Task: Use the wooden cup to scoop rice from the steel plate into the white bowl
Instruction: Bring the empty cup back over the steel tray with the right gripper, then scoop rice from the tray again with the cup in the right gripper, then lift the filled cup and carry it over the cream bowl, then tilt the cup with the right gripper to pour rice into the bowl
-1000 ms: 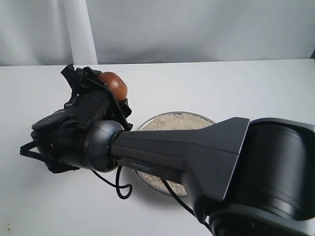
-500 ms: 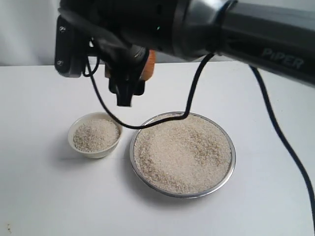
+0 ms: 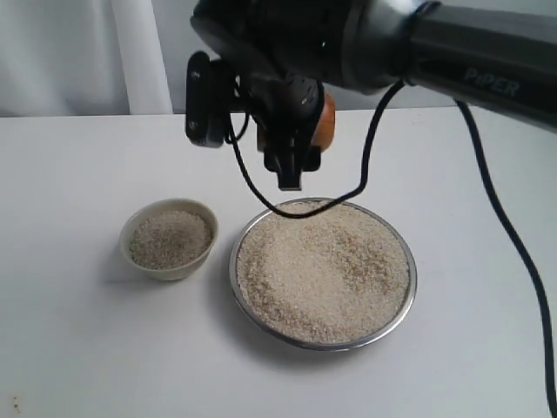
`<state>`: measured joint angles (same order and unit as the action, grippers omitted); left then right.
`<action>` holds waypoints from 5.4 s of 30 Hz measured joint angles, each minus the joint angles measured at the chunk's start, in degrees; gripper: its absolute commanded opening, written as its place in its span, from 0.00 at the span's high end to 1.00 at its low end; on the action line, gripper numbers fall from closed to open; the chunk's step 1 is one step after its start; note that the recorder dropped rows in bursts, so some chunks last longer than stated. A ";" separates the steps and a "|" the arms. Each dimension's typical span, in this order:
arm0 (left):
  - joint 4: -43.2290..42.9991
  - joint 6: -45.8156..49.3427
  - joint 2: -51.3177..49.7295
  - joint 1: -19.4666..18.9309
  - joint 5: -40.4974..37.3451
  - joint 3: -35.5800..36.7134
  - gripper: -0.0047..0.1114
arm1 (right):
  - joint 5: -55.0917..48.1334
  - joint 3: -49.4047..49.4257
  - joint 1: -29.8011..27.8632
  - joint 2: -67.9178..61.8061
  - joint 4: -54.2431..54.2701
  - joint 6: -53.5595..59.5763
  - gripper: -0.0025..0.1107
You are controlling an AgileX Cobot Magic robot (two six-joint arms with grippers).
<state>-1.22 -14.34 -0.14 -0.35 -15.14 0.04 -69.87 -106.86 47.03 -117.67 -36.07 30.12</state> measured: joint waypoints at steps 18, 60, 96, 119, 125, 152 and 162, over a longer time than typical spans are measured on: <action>0.00 0.00 0.00 0.00 0.00 0.00 0.96 | 0.00 16.38 -1.97 -4.88 -11.87 8.01 0.98; 0.00 0.00 0.00 0.00 0.00 0.00 0.96 | 8.02 16.01 -2.63 -12.92 -0.66 6.80 0.98; 0.00 0.00 0.00 0.00 0.00 0.00 0.96 | 58.21 46.17 -14.40 3.36 28.28 2.64 0.98; 0.00 0.00 0.00 0.00 0.00 0.00 0.96 | 79.57 57.21 -14.51 15.35 43.54 2.52 0.98; 0.00 0.00 0.00 0.00 0.00 0.00 0.96 | 81.02 56.90 -14.51 21.08 43.94 2.52 0.98; 0.00 0.00 0.00 0.00 0.00 0.00 0.96 | 43.27 5.31 -0.84 -6.47 22.70 -7.77 0.98; 0.00 0.00 0.00 0.00 0.00 0.00 0.96 | 28.81 1.24 6.95 -12.63 -12.30 -18.02 0.98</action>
<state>-1.22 -14.34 -0.14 -0.35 -15.14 0.04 -41.06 -105.62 53.99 -130.31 -48.37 12.10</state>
